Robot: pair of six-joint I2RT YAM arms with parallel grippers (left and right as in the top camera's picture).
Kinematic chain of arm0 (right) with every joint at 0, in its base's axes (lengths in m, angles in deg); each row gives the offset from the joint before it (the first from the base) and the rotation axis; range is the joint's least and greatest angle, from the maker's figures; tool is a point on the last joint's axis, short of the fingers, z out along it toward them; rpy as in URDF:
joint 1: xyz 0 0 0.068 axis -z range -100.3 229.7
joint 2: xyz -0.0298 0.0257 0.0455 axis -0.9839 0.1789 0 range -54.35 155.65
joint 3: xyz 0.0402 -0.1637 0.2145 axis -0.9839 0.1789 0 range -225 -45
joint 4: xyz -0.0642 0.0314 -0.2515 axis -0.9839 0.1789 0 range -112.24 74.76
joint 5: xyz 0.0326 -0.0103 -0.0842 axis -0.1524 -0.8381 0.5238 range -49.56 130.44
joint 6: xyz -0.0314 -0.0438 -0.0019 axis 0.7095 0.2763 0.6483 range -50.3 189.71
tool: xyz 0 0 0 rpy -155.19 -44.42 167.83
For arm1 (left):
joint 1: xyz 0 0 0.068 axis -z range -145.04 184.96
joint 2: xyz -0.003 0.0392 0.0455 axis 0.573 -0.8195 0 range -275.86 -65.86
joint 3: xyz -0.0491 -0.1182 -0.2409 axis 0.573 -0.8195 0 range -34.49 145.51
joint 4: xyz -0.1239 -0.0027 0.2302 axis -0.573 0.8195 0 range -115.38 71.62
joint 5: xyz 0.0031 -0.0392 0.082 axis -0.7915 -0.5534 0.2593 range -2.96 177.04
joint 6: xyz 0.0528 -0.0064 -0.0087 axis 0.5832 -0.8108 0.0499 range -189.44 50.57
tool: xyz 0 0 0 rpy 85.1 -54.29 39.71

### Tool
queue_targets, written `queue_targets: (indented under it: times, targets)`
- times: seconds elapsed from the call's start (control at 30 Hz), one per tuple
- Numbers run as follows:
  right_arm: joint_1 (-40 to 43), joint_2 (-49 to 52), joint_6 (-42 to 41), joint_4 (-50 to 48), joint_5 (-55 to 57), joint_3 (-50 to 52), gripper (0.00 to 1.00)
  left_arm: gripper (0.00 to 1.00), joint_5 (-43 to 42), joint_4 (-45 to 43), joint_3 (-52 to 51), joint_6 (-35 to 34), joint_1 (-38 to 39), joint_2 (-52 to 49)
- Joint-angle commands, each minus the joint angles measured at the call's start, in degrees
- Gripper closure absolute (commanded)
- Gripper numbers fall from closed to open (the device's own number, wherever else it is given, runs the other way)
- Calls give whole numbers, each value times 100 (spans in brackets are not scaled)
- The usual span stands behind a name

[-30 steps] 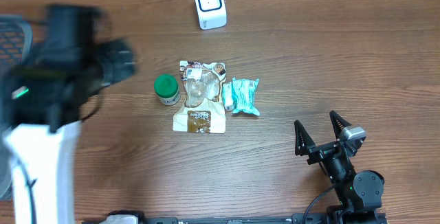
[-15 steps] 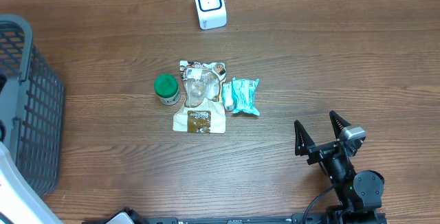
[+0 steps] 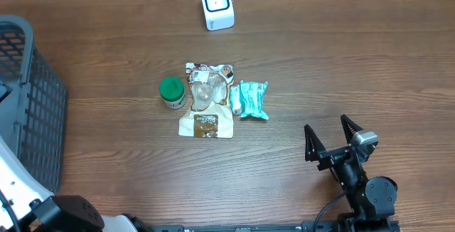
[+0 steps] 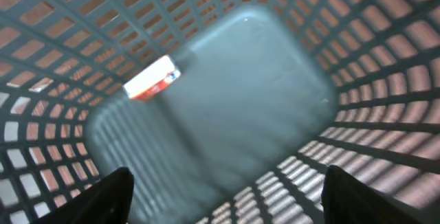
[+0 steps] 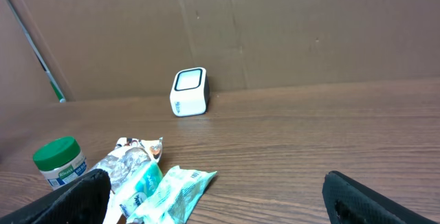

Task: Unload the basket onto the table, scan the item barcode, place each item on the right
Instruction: 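Reach into the basket and grasp the orange Kleenex tissue pack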

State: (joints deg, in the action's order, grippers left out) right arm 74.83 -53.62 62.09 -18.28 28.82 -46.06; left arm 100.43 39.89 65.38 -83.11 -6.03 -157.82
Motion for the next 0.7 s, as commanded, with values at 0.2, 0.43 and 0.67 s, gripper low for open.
queue_targets:
  times: [0.2, 0.43, 0.67]
  targets:
    - [33, -57, 20, -31, -2, 61, 0, 23, -575, -1502, -1598, 1040, -872, 46]
    - [33, -57, 20, -31, -2, 61, 0, 14, -533, -2514, -2468, 1888, -1261, 11]
    - [33, -57, 20, -31, -2, 61, 0, 9, -549, -3038, -2638, 2551, -1432, -400]
